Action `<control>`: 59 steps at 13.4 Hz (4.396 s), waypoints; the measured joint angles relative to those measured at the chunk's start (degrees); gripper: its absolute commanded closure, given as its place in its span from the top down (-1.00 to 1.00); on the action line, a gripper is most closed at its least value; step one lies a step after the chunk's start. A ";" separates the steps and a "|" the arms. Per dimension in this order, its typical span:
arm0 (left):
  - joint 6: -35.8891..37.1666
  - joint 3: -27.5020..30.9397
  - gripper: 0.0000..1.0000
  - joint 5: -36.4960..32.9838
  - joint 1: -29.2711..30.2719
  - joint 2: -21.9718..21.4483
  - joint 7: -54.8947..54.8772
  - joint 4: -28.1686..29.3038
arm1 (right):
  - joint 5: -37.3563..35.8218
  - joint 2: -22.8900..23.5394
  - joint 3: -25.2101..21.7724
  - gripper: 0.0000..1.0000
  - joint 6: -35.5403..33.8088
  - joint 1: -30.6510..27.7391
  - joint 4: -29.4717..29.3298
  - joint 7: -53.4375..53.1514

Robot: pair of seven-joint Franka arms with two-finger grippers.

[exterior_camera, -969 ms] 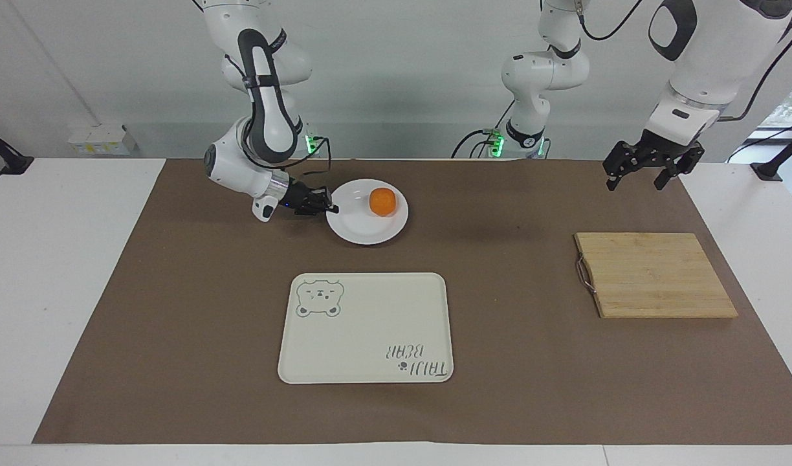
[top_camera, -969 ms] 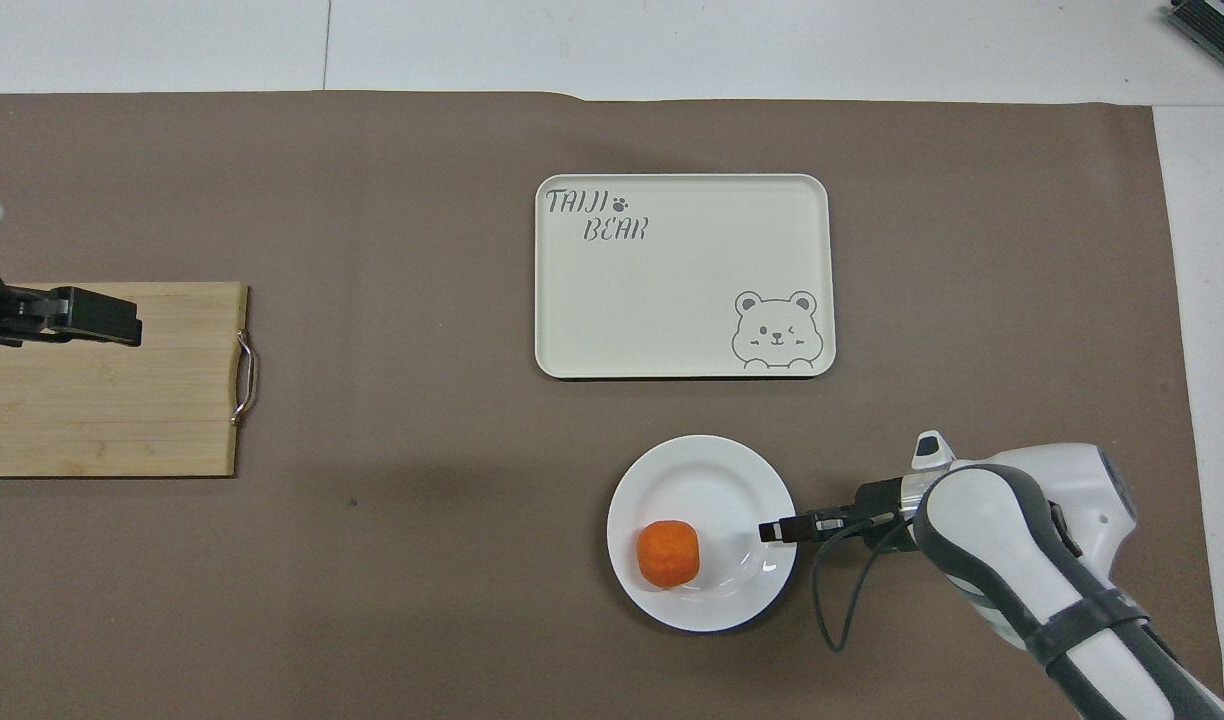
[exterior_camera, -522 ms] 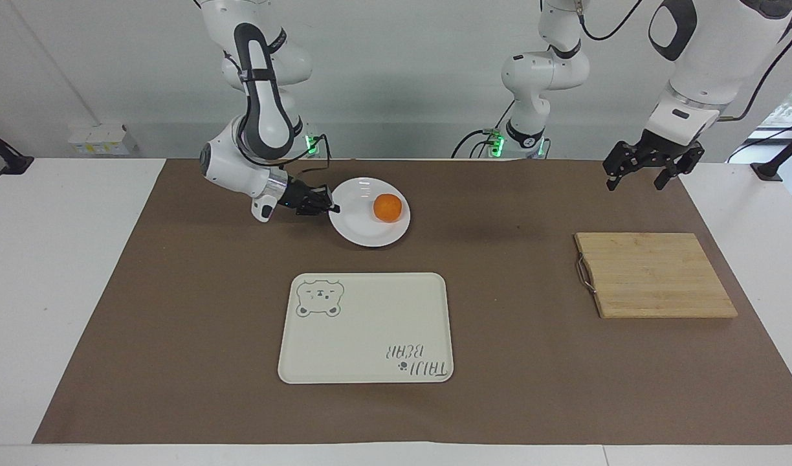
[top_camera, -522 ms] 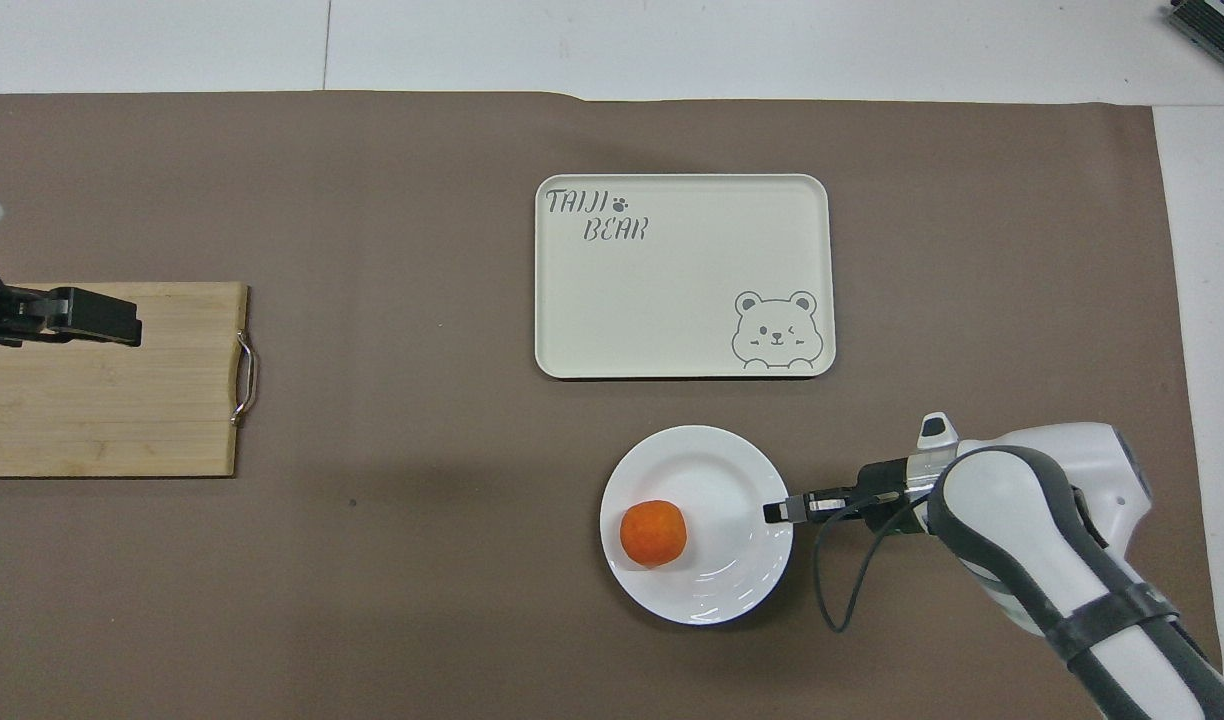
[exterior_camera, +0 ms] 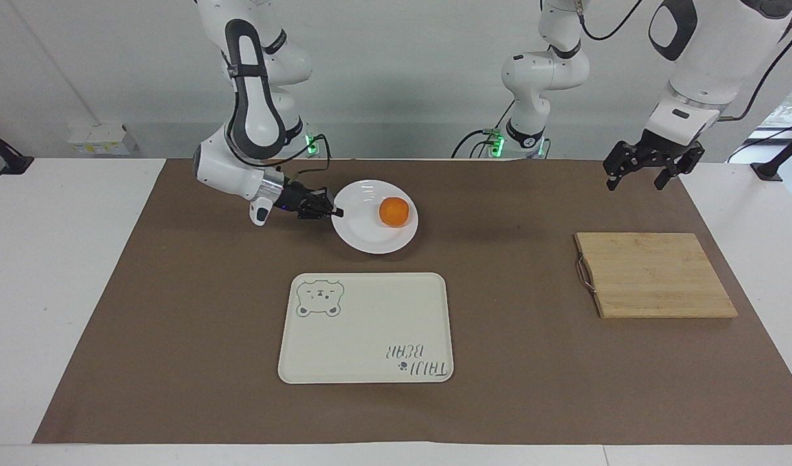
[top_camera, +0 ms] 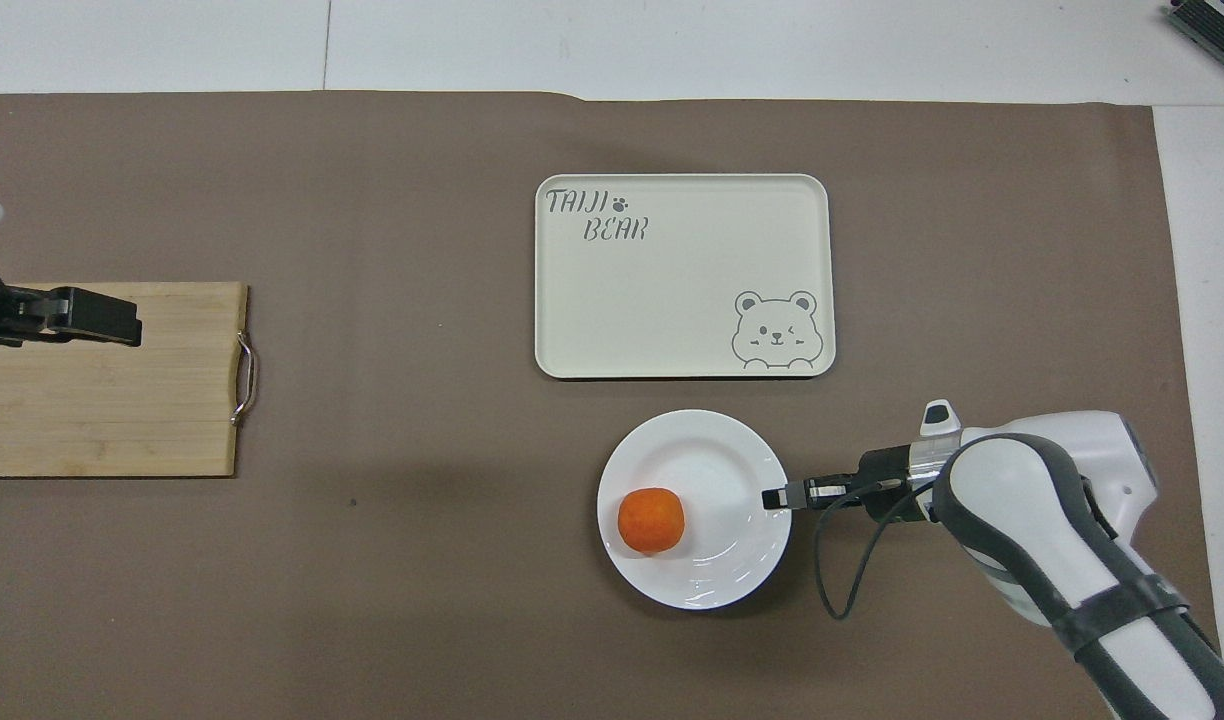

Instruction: Place orange and plate with both arms

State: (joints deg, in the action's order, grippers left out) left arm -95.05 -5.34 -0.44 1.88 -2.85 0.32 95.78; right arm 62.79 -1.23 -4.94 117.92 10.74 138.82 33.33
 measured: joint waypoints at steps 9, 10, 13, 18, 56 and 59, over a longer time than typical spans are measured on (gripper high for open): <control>0.00 0.00 1.00 0.00 0.00 0.00 0.00 0.00 | 1.51 12.65 -0.09 -1.00 -0.50 -2.75 -22.38 -9.47; 0.00 0.00 1.00 0.00 0.00 0.00 0.00 0.00 | 1.51 14.69 -0.09 -1.00 -0.47 -2.75 -25.78 -11.27; 0.00 0.00 1.00 0.00 0.00 0.00 0.00 0.00 | 1.51 22.07 -0.09 -1.00 -0.34 -2.73 -34.52 -13.62; 0.00 0.00 1.00 0.00 0.00 0.00 0.00 0.00 | 1.50 28.37 0.00 -1.00 4.21 -1.27 -37.95 -13.62; 0.01 -0.34 1.00 0.20 -0.04 0.00 0.00 0.00 | -60.66 -1.98 -3.18 1.00 -30.14 -6.62 -49.42 -37.13; 0.09 -0.63 1.00 0.41 -0.08 -0.17 0.00 -0.01 | -62.42 -2.07 -2.44 1.00 -33.52 -6.53 -52.92 -36.02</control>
State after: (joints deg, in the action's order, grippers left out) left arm -94.95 -5.96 -0.03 1.80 -3.03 0.32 95.77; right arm 0.37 -3.30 -7.38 84.39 4.21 85.90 -2.70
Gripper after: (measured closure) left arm 0.000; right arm 0.000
